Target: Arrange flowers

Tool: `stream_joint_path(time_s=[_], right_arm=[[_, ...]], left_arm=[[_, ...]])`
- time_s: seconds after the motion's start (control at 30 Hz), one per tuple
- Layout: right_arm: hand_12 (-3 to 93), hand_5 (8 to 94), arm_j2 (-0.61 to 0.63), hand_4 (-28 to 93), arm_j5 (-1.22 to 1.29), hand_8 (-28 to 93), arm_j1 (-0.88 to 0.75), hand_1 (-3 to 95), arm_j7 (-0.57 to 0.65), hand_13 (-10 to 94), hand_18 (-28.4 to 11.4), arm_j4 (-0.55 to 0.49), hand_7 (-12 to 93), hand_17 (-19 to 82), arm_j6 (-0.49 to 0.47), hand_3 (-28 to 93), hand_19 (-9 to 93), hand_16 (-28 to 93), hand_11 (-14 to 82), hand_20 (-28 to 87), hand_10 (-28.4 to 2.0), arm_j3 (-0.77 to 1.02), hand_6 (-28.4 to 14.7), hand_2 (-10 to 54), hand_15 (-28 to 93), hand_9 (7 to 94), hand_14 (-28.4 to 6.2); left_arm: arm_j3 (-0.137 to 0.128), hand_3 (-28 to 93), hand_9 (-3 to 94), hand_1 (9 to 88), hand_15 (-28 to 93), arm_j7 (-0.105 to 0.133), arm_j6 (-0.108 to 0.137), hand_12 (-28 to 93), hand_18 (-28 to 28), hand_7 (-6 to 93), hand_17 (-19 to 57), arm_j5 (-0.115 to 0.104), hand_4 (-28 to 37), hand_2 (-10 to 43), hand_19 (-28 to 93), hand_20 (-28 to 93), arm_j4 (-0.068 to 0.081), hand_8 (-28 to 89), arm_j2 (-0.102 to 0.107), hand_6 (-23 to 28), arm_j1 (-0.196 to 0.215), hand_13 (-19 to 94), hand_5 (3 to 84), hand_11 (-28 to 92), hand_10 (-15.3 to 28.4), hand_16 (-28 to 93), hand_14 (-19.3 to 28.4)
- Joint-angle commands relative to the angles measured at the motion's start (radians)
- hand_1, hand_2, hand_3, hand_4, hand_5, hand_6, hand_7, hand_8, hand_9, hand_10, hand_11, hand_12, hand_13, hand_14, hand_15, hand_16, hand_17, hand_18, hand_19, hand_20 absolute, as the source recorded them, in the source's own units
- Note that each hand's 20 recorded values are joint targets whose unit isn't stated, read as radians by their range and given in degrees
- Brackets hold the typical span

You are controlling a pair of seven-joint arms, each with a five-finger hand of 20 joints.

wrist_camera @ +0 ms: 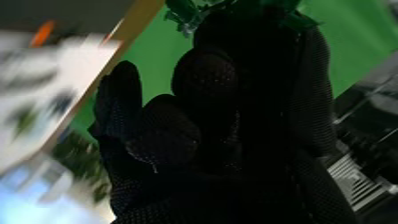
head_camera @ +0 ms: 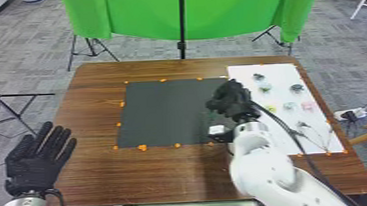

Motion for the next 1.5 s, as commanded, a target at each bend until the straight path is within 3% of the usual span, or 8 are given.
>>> stream_joint_path(time_s=[0.03, 0.6, 0.93, 1.1, 1.13, 1.17, 1.2, 1.5], right_arm=[[43.0, 79.6, -0.177, 59, 0.005, 23, 0.243, 88.2, -0.050, 79, -26.0, 0.171, 38, 38, -0.088, -28, 84, 31, 44.7, 33, -11.4, -0.203, -3.3, -9.5, 75, 84.8, -11.7], [43.0, 70.6, -0.357, 59, 0.107, 17, 0.361, 86.2, 0.145, 75, -25.0, 0.443, 49, 36, -0.115, -28, 84, 30, 46.1, 30, -12.5, -0.421, -3.3, -8.6, 76, 79.8, -12.0], [38.9, 69.7, -0.378, 57, 0.084, 14, 0.338, 81.3, 0.168, 74, -25.8, 0.455, 46, 35, -0.073, -28, 86, 29, 47.4, 27, -14.2, -0.404, -4.4, -8.3, 75, 78.3, -12.5], [31.1, 69.6, -0.374, 58, 0.105, 9, 0.333, 76.9, 0.184, 74, -26.2, 0.453, 35, 35, -0.063, -28, 86, 28, 50.4, 25, -15.6, -0.390, -6.1, -8.0, 74, 77.0, -12.7], [30.1, 69.9, -0.371, 40, 0.110, 8, 0.334, 66.0, 0.188, 74, -26.0, 0.451, 32, 35, -0.061, 0, 87, 28, 50.7, 25, -15.6, -0.388, -6.4, -8.1, 74, 77.0, -12.5], [29.9, 70.1, -0.367, 0, 0.110, 6, 0.334, 49.7, 0.192, 74, -26.2, 0.448, 30, 35, -0.058, 49, 87, 28, 50.6, 24, -15.7, -0.387, -6.3, -9.0, 74, 76.9, -12.8], [29.8, 70.1, -0.364, -15, 0.112, 4, 0.336, 42.7, 0.193, 74, -26.4, 0.447, 28, 35, -0.054, 69, 87, 28, 50.3, 24, -15.8, -0.386, -6.2, -9.4, 74, 76.9, -12.9], [29.3, 70.4, -0.226, -20, 0.175, 4, 0.271, 39.8, 0.157, 74, -26.7, 0.269, 28, 34, -0.085, 76, 87, 27, 48.7, 23, -16.4, -0.256, -6.6, -9.5, 73, 77.2, -13.4]], left_arm=[[0.030, 77, 42.1, 29.5, 35, -0.003, 0.010, 13, 12.6, 16.7, -3.7, -0.004, -20.7, 15.5, 28, 14, 0.017, -8, 0.004, 9.7, -0.028, 30, 51.2, 21, 16.7, -6, 15.4], [0.079, 77, 42.2, 29.5, 36, -0.020, 0.038, 13, 12.6, 16.7, -3.7, -0.014, -20.8, 15.5, 28, 14, 0.041, -8, 0.063, 9.7, -0.115, 30, 51.4, 21, 16.6, -6, 15.3], [0.089, 78, 42.5, 29.5, 36, -0.025, 0.035, 13, 12.6, 16.7, -3.7, -0.017, -20.8, 15.6, 28, 14, 0.052, -8, 0.063, 9.8, -0.128, 30, 51.7, 21, 16.6, -6, 15.4], [0.087, 78, 42.5, 29.5, 36, -0.023, 0.034, 13, 12.6, 16.7, -3.6, -0.017, -20.8, 15.6, 28, 14, 0.054, -8, 0.057, 9.9, -0.127, 30, 51.7, 21, 16.7, -6, 15.3], [0.089, 78, 42.5, 29.5, 36, -0.021, 0.035, 13, 12.6, 16.7, -3.6, -0.019, -20.8, 15.6, 28, 14, 0.056, -8, 0.057, 9.9, -0.130, 30, 51.7, 21, 16.7, -6, 15.3], [0.089, 78, 42.5, 29.5, 36, -0.022, 0.034, 13, 12.6, 16.6, -3.6, -0.020, -20.8, 15.7, 28, 14, 0.056, -8, 0.055, 9.9, -0.128, 30, 51.8, 21, 16.7, -6, 15.4], [0.087, 78, 42.5, 29.5, 36, -0.020, 0.032, 13, 12.6, 16.7, -3.6, -0.023, -20.9, 15.7, 28, 14, 0.054, -8, 0.052, 9.8, -0.124, 30, 51.7, 21, 16.6, -6, 15.4], [0.052, 78, 42.5, 29.5, 36, -0.009, 0.016, 13, 12.6, 16.7, -3.5, -0.014, -20.9, 15.7, 28, 14, 0.039, -8, 0.001, 9.8, -0.075, 30, 51.7, 21, 16.6, -6, 15.4]])
